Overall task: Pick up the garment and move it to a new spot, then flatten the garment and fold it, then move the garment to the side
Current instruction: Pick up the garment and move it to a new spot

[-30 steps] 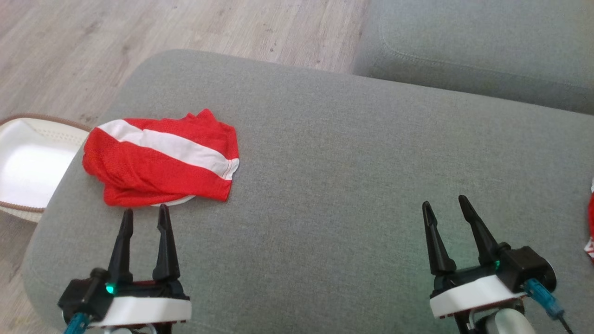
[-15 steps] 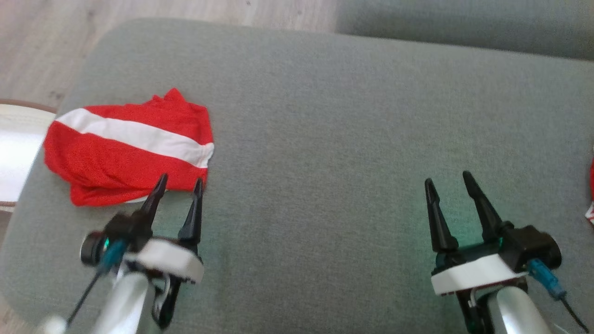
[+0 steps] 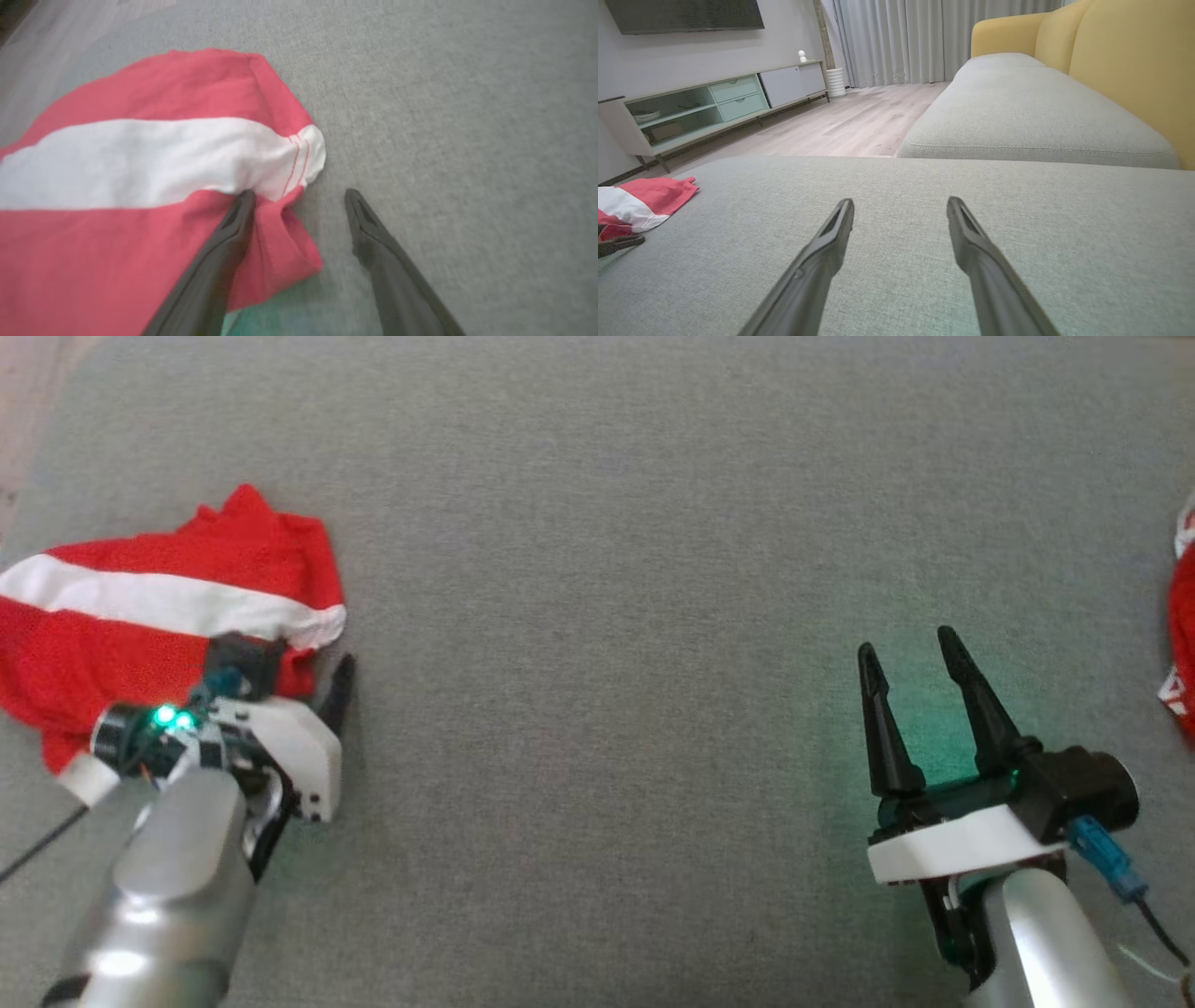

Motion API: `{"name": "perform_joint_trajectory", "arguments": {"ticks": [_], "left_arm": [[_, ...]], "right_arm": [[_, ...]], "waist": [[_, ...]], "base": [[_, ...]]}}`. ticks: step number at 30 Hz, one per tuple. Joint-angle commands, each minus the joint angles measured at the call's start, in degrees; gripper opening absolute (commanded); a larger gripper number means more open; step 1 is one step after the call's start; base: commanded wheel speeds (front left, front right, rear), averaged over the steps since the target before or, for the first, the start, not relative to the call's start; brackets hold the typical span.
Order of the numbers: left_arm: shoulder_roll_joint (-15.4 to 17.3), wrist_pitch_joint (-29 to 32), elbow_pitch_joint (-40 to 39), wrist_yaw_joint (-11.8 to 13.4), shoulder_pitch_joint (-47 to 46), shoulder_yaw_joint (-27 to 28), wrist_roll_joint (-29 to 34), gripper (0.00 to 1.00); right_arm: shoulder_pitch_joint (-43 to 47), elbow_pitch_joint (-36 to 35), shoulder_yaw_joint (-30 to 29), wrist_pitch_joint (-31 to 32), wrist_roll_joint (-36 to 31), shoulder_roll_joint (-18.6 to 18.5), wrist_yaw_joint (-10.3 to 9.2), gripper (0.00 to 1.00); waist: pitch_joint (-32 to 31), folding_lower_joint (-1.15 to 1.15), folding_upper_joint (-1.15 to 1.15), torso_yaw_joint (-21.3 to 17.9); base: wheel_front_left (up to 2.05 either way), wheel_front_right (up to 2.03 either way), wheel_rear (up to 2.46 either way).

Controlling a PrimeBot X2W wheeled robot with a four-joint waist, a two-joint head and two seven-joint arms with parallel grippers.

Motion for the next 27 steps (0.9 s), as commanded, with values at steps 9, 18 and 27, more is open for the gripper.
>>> {"name": "perform_joint_trajectory", "arguments": {"ticks": [9,18,27], "left_arm": [[1.8,-2.9,4.8,0.3,-4.5,1.7,-1.4,0.00],[1.8,-17.7,-1.5,1.0,-5.4,1.0,0.2,0.00],[0.9,-19.7,-29.5,0.8,-2.8,0.4,3.0,0.00]], "right_arm": [[-1.7,-1.6,1.1,-0.6,-0.2,-0.2,0.39,1.00],[-1.0,-1.0,1.3,-0.6,1.2,-0.2,0.39,1.00],[0.7,-0.9,1.2,-0.6,2.5,-0.2,0.39,1.00]], "waist": [[-0.5,-0.01,0.00,-2.2],[-4.5,-0.01,0.00,-4.0],[-8.6,-0.01,0.00,-6.4]], "base": [[0.00,0.00,0.00],[0.00,0.00,0.00],[0.00,0.00,0.00]]}}
